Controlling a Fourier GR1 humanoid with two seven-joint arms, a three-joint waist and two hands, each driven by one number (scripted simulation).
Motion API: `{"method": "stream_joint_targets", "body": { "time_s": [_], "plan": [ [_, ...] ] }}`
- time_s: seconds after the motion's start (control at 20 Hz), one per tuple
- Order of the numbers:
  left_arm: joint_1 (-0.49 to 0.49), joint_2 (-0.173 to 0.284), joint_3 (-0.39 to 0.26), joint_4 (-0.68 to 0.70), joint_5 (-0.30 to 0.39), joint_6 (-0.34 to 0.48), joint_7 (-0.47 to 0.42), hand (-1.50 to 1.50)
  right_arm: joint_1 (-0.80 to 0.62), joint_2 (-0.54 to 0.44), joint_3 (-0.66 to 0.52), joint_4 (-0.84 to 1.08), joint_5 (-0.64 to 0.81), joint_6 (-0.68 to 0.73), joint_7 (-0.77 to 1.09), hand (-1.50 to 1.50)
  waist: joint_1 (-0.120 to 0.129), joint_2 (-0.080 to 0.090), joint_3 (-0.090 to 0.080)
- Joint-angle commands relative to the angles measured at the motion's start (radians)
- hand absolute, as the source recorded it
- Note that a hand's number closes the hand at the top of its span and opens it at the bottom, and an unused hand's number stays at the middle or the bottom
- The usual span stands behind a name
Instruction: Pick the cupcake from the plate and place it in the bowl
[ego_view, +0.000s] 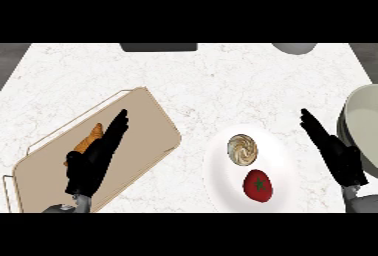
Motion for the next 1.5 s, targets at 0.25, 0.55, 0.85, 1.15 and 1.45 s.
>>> {"method": "stream_joint_targets", "body": {
  "time_s": [0.25,0.55,0.85,1.15,1.45],
  "plan": [
    [-0.048,-0.069,0.063,-0.020,0.120,-0.043,-0.041,0.00,-0.015,0.018,0.040,-0.370,0.236,-0.248,-0.058,1.50,-0.028,-0.023,-0.024],
    [-0.057,-0.105,0.062,0.076,0.165,-0.096,-0.079,0.00,0.164,0.181,0.136,-0.411,0.480,-0.586,-0.086,-1.50,-0.026,-0.011,-0.021],
    [-0.019,-0.097,0.055,0.011,0.169,-0.099,-0.058,0.00,0.218,0.018,0.268,-0.541,0.862,-0.527,0.226,-1.50,-0.019,-0.019,-0.027],
    [-0.072,-0.077,0.090,0.044,0.189,-0.125,-0.049,0.00,0.188,0.020,0.273,-0.604,1.126,-0.319,0.635,-1.50,-0.019,-0.014,-0.030],
    [-0.114,-0.109,0.082,0.085,0.177,-0.113,-0.050,0.00,0.064,0.127,0.382,-0.730,1.194,0.069,1.016,-1.50,0.004,-0.008,-0.026]
  ]
}}
